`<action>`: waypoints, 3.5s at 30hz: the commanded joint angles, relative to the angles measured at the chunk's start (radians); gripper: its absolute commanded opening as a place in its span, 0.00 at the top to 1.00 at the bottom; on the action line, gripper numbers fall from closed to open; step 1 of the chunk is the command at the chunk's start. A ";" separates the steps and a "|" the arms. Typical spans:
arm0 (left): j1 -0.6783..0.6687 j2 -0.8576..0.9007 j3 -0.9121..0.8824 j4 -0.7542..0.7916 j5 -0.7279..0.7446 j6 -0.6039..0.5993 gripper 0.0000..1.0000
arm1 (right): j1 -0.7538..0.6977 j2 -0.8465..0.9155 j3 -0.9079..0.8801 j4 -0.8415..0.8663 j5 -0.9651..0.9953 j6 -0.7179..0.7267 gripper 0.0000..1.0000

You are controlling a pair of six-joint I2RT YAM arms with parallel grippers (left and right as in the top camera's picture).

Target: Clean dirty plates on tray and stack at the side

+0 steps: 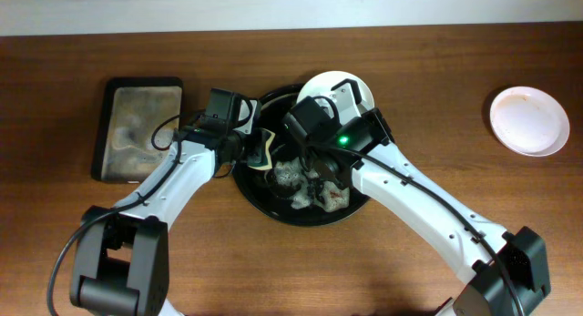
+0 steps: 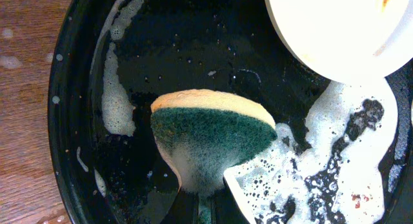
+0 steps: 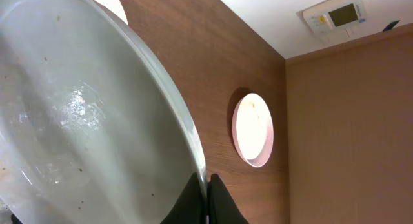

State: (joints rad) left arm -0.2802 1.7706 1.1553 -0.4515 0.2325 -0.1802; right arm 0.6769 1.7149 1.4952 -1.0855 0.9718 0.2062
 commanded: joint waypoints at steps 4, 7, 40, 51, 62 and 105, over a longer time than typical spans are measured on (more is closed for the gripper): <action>0.002 -0.019 -0.008 0.003 0.015 0.013 1.00 | 0.006 -0.024 0.014 -0.004 0.027 0.046 0.96; 0.002 -0.019 -0.008 0.003 0.016 0.013 1.00 | 0.004 -0.018 0.014 -0.006 0.026 0.046 0.96; 0.227 -0.019 -0.102 0.099 0.523 0.129 1.00 | 0.004 -0.018 0.014 0.013 -0.085 0.090 0.96; 0.223 -0.009 -0.155 0.177 0.484 0.129 1.00 | 0.004 -0.018 0.014 0.023 -0.085 0.090 0.96; 0.210 0.004 -0.202 0.254 0.524 0.129 1.00 | 0.005 -0.019 0.014 0.013 -0.078 0.081 0.96; 0.210 0.004 -0.202 0.265 0.531 0.125 1.00 | -0.451 -0.022 0.031 0.056 -0.999 0.026 0.96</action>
State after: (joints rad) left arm -0.0662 1.7710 0.9638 -0.1898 0.7433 -0.0704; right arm 0.3157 1.7149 1.5017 -1.0428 0.1905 0.2501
